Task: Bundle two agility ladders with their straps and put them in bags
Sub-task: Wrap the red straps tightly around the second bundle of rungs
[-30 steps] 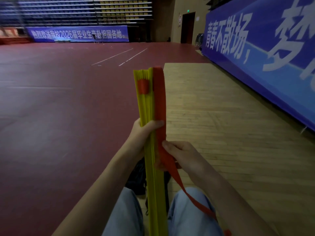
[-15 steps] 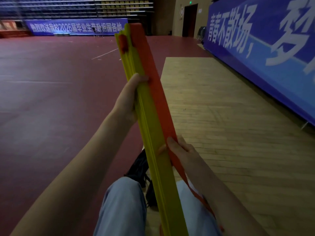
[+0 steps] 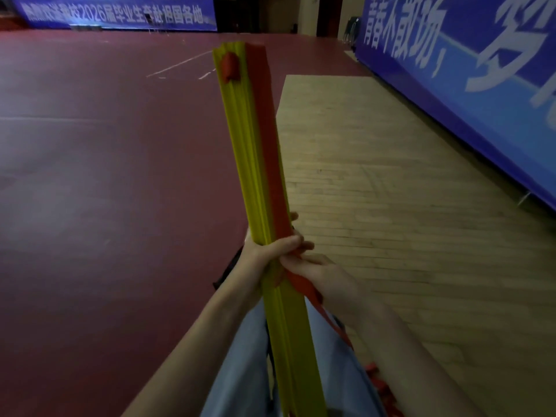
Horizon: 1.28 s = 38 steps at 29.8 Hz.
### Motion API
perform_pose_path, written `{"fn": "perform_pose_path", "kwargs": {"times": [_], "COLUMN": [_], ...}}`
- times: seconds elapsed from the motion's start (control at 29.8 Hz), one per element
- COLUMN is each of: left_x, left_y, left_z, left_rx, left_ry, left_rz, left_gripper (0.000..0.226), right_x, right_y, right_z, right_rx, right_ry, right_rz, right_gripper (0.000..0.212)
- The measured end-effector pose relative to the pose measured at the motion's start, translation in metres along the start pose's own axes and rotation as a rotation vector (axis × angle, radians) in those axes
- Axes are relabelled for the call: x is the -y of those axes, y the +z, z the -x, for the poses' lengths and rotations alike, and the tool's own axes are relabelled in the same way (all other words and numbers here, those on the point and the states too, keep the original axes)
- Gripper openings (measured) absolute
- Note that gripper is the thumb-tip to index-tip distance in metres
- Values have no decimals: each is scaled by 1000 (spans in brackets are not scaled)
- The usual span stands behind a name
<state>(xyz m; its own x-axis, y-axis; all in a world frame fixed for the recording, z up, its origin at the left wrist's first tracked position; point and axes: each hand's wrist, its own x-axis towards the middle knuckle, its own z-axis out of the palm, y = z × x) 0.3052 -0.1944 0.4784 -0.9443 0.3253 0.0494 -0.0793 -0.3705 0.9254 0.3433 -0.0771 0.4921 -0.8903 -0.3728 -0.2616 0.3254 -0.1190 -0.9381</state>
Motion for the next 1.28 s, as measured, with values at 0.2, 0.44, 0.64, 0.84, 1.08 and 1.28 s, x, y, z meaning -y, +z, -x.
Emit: {"fn": "perform_pose_path", "kwargs": {"times": [0.2,0.44,0.64,0.84,1.08,1.28], "left_x": [0,-11,-24,-43,-51,-39], "left_y": [3,13,0,-7,-20,-8], "left_z": [-9,-21,-39,-46,-47,-43], "left_rx": [5,113,-64,-118,-156,-101], "left_ry": [-62,-50,3,54,108,91], "left_rz": [72,97,145,195,177,75], "left_gripper": [32,32,28,16,16,15], "right_x": [-11,-18,-11,-12,-26,-44], "right_y": [-1,5,-9,-7,-11,-15], "right_z": [8,15,28,21,17,11], "right_rx": [-119,-327,-435,-285,-139,-133], "right_ry": [0,-191,-319,-55,131,167], "right_rz": [23,-95,208,181,168,115], "right_gripper": [38,29,26,17,37,19]}}
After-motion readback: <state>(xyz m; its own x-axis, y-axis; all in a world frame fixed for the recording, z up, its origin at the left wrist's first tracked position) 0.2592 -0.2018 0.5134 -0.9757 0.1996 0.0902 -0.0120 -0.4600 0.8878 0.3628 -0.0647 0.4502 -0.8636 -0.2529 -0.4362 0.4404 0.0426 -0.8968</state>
